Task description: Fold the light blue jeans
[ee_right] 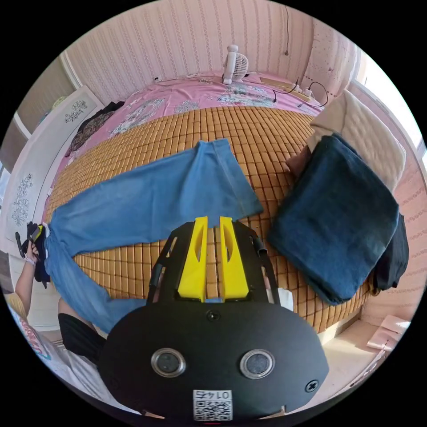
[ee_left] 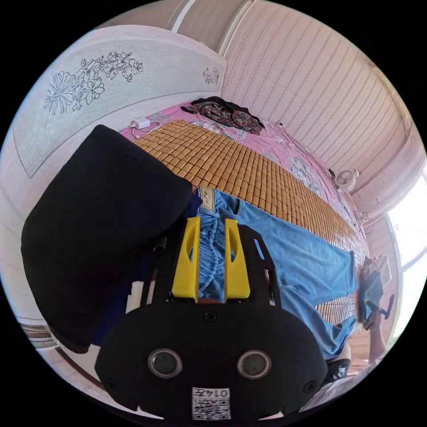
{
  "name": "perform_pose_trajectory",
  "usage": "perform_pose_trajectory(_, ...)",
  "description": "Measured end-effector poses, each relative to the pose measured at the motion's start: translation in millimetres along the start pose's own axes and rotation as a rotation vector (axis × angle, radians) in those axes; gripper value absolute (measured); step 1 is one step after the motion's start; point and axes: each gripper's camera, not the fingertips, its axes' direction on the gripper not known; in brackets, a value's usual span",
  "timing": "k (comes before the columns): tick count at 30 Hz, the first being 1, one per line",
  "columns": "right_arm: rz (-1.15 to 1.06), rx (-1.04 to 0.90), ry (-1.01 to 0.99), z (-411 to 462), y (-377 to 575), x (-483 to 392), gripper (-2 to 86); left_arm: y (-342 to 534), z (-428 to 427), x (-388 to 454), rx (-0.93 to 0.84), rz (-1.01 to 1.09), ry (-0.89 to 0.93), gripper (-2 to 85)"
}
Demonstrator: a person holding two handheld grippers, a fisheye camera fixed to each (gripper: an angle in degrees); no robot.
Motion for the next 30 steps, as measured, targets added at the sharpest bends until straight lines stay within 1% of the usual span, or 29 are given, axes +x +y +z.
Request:
perform_pose_trajectory(2, 0.0, -0.072, -0.034, -11.7, 57.8, 9.3, 5.7, 20.4, -19.1, -0.3, 0.018, -0.021, 0.046, 8.4)
perform_pose_trajectory(3, -0.005, -0.085, -0.047, -13.4, 69.9, 9.8, 5.9, 35.7, -26.3, 6.4, 0.009, -0.006, 0.072, 8.1)
perform_pose_trajectory(5, -0.024, -0.134, -0.093, -14.5, 109.4, 7.8, 7.9, 58.2, -28.4, 25.6, -0.057, 0.047, 0.111, 8.0)
perform_pose_trajectory(7, -0.035, -0.164, -0.14, -8.5, 126.7, 5.5, 9.9, 83.9, -26.0, 50.3, -0.109, 0.092, 0.176, 8.1)
perform_pose_trajectory(8, -0.046, -0.195, -0.149, 1.0, 133.7, 4.7, 11.2, 102.4, -21.4, 68.9, -0.146, 0.12, 0.239, 8.1)
perform_pose_trajectory(9, -0.05, -0.217, -0.146, 7.4, 136.4, 4.7, 11.2, 120.9, -15.3, 88.6, -0.187, 0.147, 0.302, 8.1)
perform_pose_trajectory(10, -0.06, -0.274, -0.143, 21.6, 140.2, 5.0, 11.2, 130.2, -12.3, 98.3, -0.202, 0.157, 0.328, 8.1)
perform_pose_trajectory(12, -0.085, -0.266, -0.085, 24.0, 140.0, 5.7, 8.6, 164.3, 0.1, 136.5, -0.248, 0.201, 0.418, 8.1)
perform_pose_trajectory(14, -0.132, -0.288, -0.099, 24.5, 136.2, 10.1, 5.4, 184.9, 12.4, 164.3, -0.294, 0.255, 0.466, 8.1)
perform_pose_trajectory(16, -0.133, -0.242, -0.148, 15.3, 134.1, 20.0, 3.0, 201.0, 25.1, 191.1, -0.333, 0.302, 0.495, 8.1)
perform_pose_trajectory(18, -0.105, -0.123, -0.221, -11.6, 132.4, 36.1, 2.2, 215.1, 39.8, 228.0, -0.39, 0.384, 0.561, 8.1)
perform_pose_trajectory(20, -0.037, 0.11, -0.344, -62.2, 143.6, 67.1, 1.8, 222.4, 48.5, 256.5, -0.428, 0.479, 0.584, 8.2)
perform_pose_trajectory(22, 0.019, 0.239, -0.377, -87.7, 166.2, 94.4, 1.9, 228.5, 58.2, 279.0, -0.462, 0.552, 0.598, 8.6)
perform_pose_trajectory(23, 0.075, 0.266, -0.364, -92.5, 184.7, 113.4, 2.0, 233.2, 66.7, 290.2, -0.489, 0.583, 0.603, 8.6)
perform_pose_trajectory(24, 0.103, 0.263, -0.353, -90.9, 194.1, 122.5, 2.1, 238.1, 76.3, 298.3, -0.516, 0.598, 0.598, 8.7)
perform_pose_trajectory(28, 0.36, 0.09, -0.307, -42.5, 246.1, 174.5, 3.9, 252.2, 105.1, 313.2, -0.589, 0.599, 0.569, 8.8)
perform_pose_trajectory(30, 0.424, 0.098, -0.31, -33.9, 256.1, 182.6, 5.1, 258.1, 116.0, 321.1, -0.599, 0.61, 0.541, 8.8)
